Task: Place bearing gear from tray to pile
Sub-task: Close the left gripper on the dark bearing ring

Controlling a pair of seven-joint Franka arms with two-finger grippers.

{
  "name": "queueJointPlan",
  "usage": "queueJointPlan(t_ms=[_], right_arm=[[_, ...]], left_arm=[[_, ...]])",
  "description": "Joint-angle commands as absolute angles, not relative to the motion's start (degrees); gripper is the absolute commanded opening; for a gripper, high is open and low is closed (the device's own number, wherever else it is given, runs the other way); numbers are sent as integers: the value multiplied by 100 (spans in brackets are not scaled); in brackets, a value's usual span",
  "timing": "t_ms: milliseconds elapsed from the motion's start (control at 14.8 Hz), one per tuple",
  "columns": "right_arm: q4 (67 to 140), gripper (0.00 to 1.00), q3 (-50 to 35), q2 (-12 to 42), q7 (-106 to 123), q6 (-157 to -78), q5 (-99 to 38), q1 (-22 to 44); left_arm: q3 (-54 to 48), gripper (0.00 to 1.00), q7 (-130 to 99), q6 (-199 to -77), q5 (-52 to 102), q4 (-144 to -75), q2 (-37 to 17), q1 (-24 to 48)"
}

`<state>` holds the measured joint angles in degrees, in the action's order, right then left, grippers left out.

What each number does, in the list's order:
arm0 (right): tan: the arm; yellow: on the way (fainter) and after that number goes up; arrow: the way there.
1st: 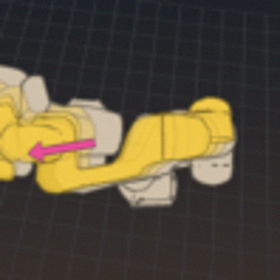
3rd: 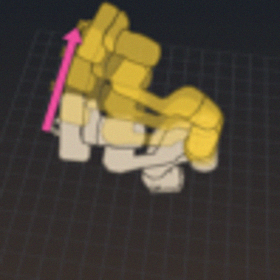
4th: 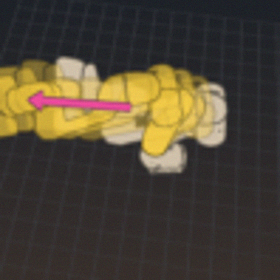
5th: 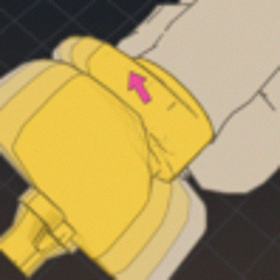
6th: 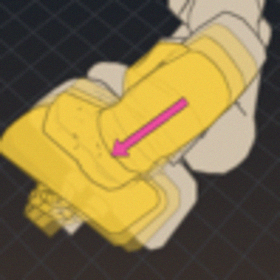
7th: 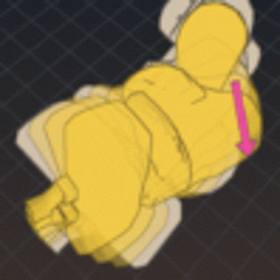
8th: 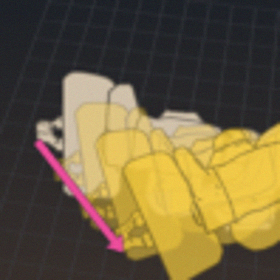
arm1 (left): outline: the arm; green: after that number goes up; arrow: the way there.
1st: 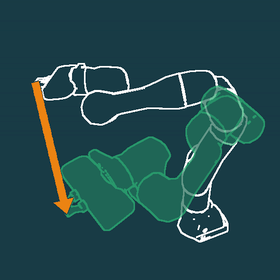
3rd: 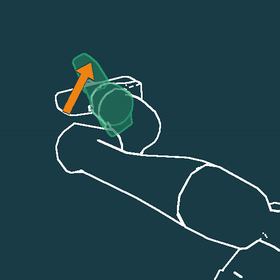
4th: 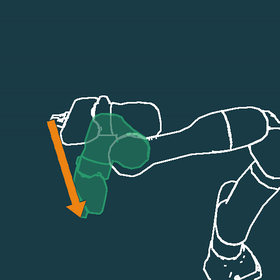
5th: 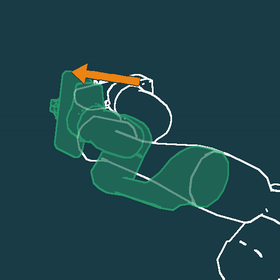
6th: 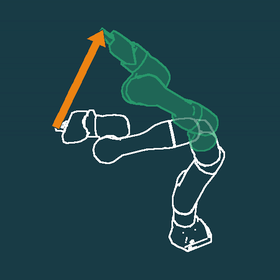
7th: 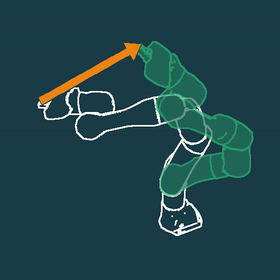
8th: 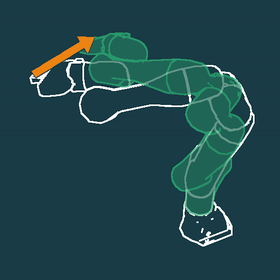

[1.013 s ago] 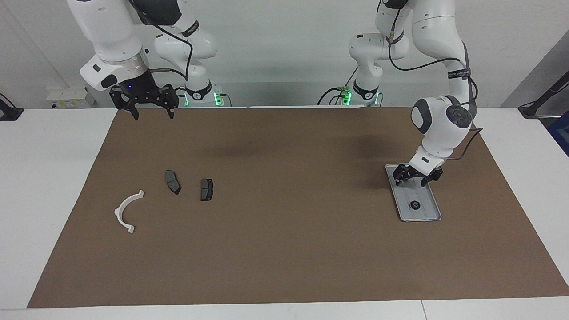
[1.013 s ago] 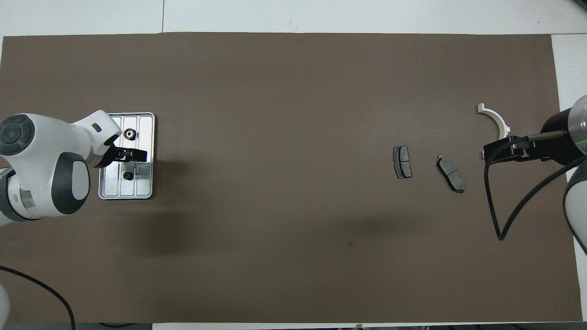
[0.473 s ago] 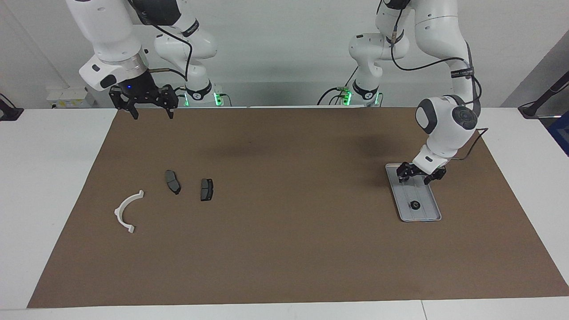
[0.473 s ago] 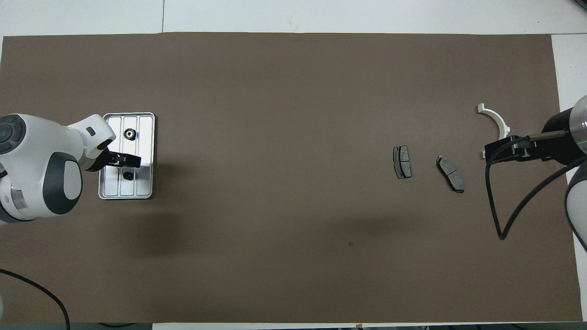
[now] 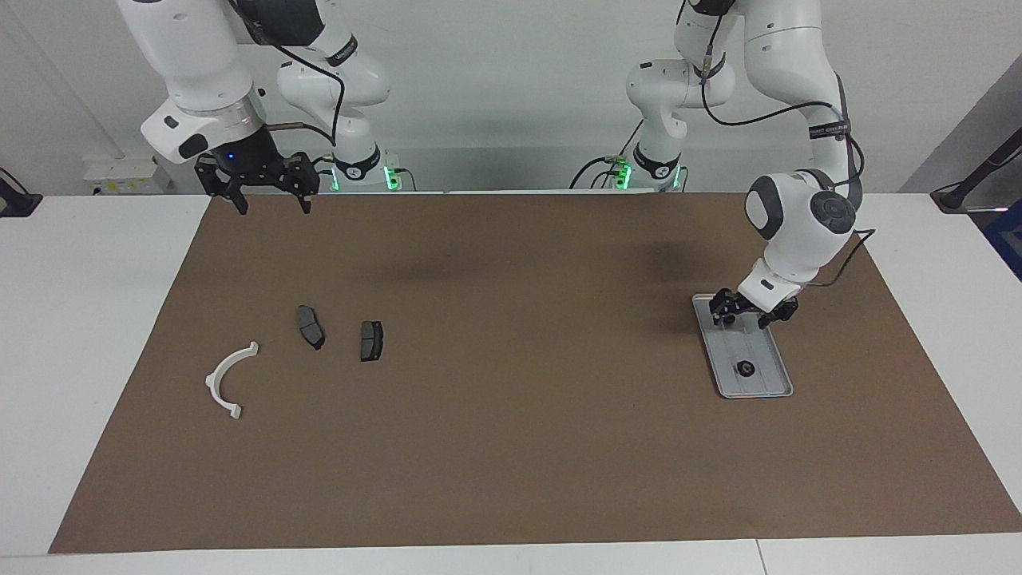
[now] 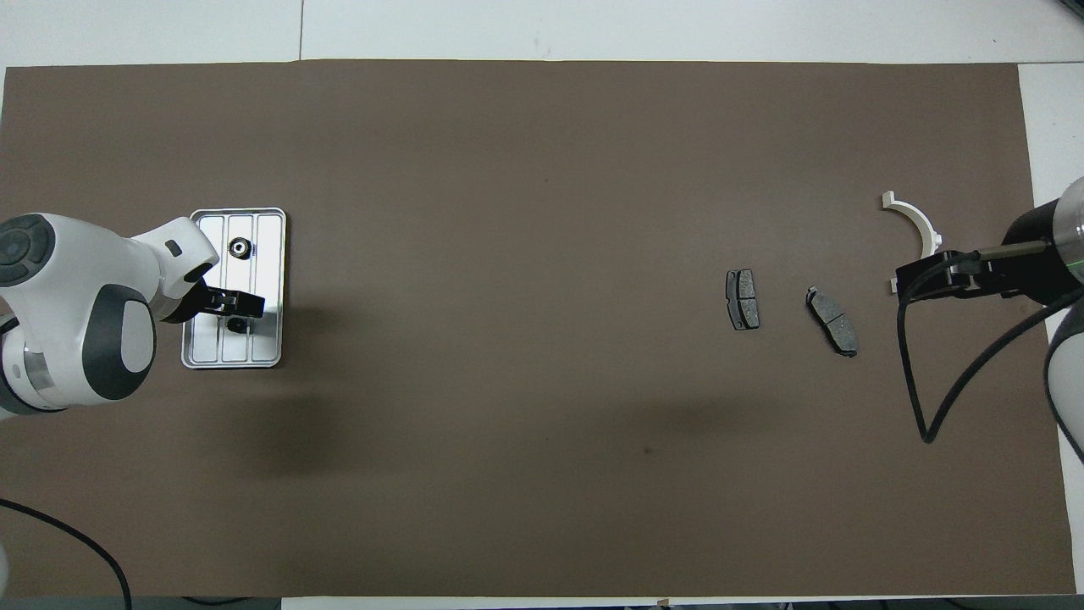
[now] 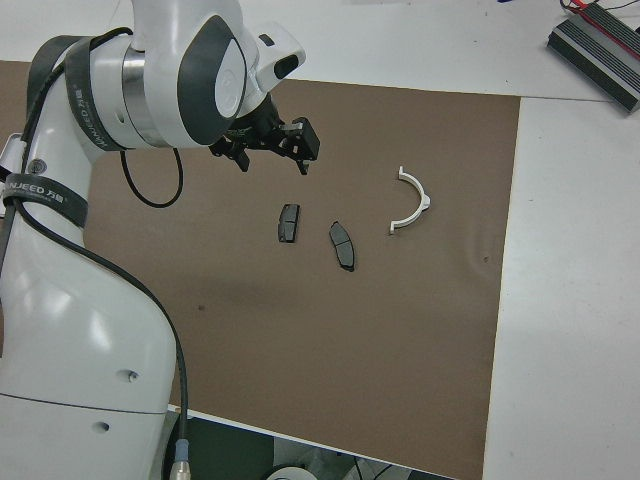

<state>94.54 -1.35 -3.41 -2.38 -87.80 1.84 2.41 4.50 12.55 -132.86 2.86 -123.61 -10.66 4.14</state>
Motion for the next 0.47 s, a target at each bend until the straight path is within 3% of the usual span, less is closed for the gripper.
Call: queueJointPlan(t_ms=[0,405], right_arm=[[9519,100,-132,-378,-53,-8886,-9,167],[9536,100,-132,-387,-53,-8886,-9,167]], left_arm=[[466,99,1301,-13306,308,-12665,-835,431],[466,99,1301,-13666,308,-12989,-747,439]])
